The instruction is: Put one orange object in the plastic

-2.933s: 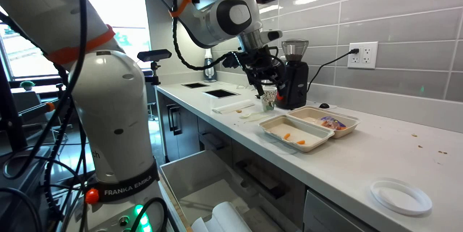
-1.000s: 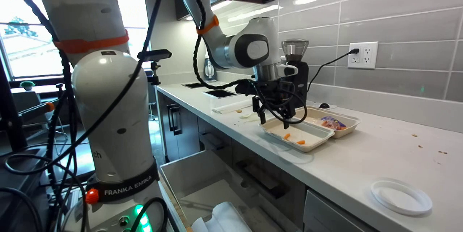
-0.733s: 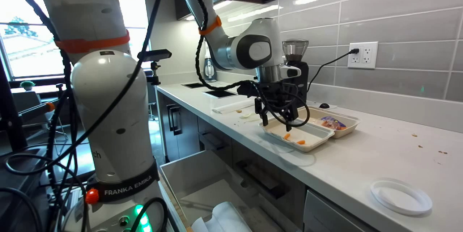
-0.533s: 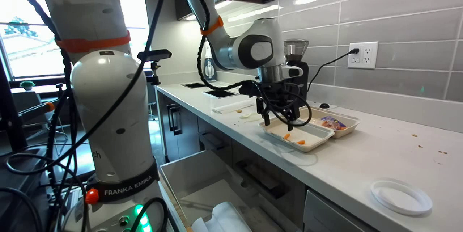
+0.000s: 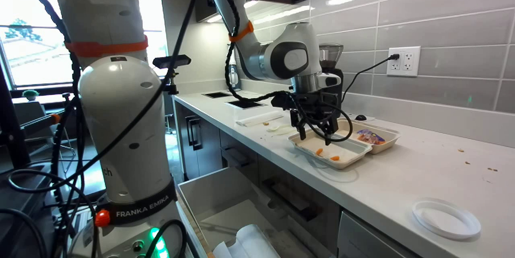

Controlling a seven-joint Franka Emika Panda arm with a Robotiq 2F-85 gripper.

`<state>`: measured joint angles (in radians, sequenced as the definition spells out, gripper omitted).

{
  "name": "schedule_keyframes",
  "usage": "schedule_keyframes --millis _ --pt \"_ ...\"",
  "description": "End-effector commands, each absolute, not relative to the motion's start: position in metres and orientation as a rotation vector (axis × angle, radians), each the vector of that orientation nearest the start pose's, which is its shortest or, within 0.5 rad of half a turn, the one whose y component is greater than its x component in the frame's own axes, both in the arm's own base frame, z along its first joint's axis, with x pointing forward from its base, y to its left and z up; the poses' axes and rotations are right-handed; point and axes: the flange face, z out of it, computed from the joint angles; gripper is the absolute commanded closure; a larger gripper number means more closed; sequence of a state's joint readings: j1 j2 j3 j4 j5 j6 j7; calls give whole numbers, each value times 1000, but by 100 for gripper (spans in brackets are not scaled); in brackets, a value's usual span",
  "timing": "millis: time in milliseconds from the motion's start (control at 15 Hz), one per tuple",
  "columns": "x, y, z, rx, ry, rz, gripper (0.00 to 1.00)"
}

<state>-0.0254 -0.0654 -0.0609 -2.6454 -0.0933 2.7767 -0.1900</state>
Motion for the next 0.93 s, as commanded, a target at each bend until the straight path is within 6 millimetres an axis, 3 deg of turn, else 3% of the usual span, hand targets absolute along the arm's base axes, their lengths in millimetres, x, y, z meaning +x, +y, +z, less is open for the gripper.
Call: schedule_keyframes --millis 0,67,333,867 --pt "448 -36 276 -3177 -301 -301 16" --pt "448 -36 275 -3177 -300 -298 24" --pt "451 -36 272 -3177 -302 -294 38" --pt "455 -38 268 -3187 -311 -318 37"
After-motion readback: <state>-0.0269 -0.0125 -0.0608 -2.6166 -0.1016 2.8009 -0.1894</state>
